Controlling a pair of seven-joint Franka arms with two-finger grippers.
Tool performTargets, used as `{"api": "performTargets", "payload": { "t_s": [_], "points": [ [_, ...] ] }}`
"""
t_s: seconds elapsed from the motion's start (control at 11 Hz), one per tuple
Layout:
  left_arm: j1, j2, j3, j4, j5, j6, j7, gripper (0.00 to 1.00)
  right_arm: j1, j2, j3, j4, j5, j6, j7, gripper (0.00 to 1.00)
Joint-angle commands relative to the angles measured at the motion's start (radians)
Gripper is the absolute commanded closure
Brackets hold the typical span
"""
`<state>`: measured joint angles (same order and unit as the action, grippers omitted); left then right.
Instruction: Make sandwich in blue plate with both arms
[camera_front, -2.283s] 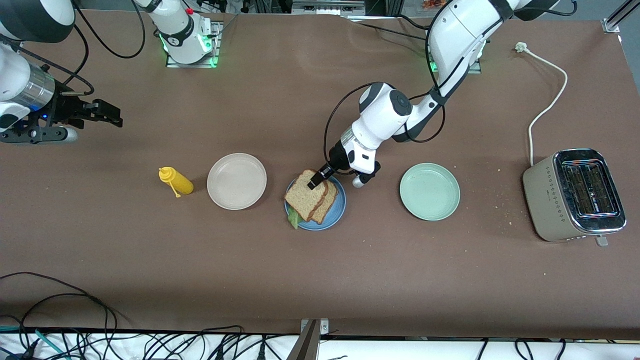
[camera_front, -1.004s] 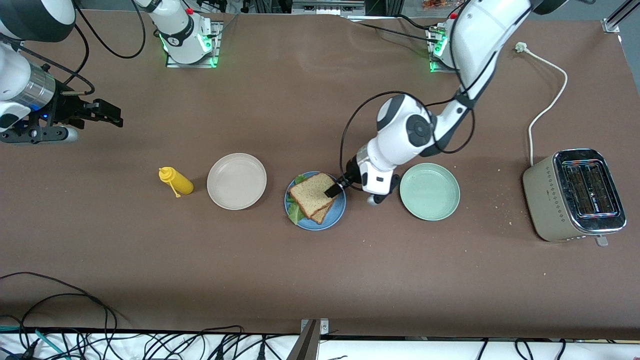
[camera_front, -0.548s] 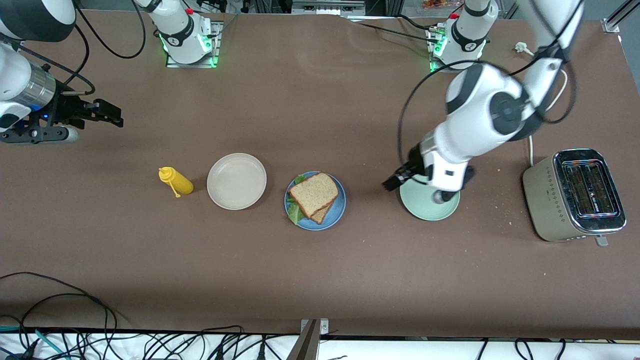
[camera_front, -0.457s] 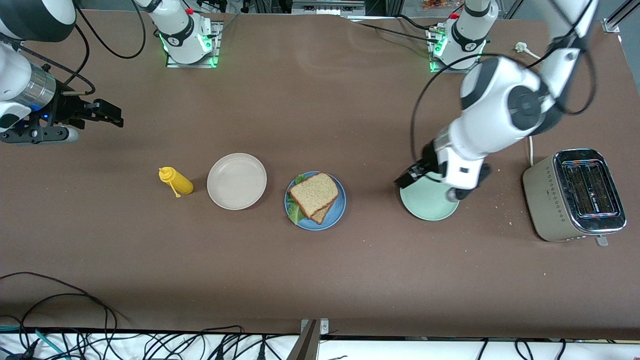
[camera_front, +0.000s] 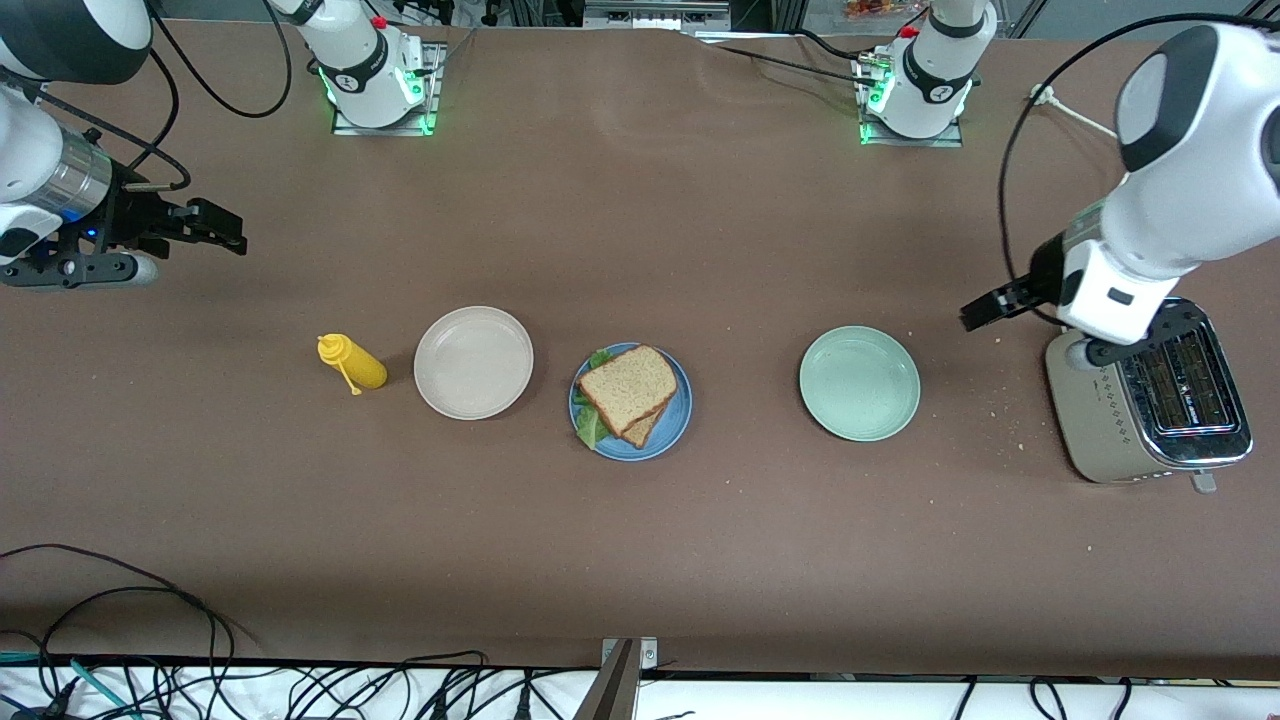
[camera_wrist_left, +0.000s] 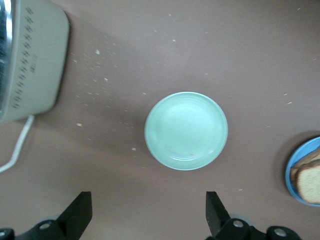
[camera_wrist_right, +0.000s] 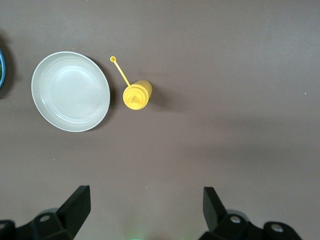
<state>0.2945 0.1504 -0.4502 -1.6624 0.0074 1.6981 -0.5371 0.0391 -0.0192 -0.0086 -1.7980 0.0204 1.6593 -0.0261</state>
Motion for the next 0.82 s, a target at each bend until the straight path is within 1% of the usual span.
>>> {"api": "performTargets", "payload": {
  "t_s": [0.0, 0.27, 0.73],
  "points": [
    [0.122, -0.008, -0.015, 0.003, 0.022, -0.043, 0.285, 0.00, -0.010, 0.007, 0.009, 0.022, -0.007, -0.021, -0.002, 0.00],
    [0.138, -0.026, -0.015, -0.014, 0.023, -0.045, 0.298, 0.00, -0.010, 0.007, 0.009, 0.022, -0.007, -0.021, -0.002, 0.00],
    [0.141, -0.026, -0.012, -0.017, 0.022, -0.043, 0.298, 0.00, -0.012, 0.009, 0.009, 0.023, -0.005, -0.021, -0.002, 0.00]
  ]
}}
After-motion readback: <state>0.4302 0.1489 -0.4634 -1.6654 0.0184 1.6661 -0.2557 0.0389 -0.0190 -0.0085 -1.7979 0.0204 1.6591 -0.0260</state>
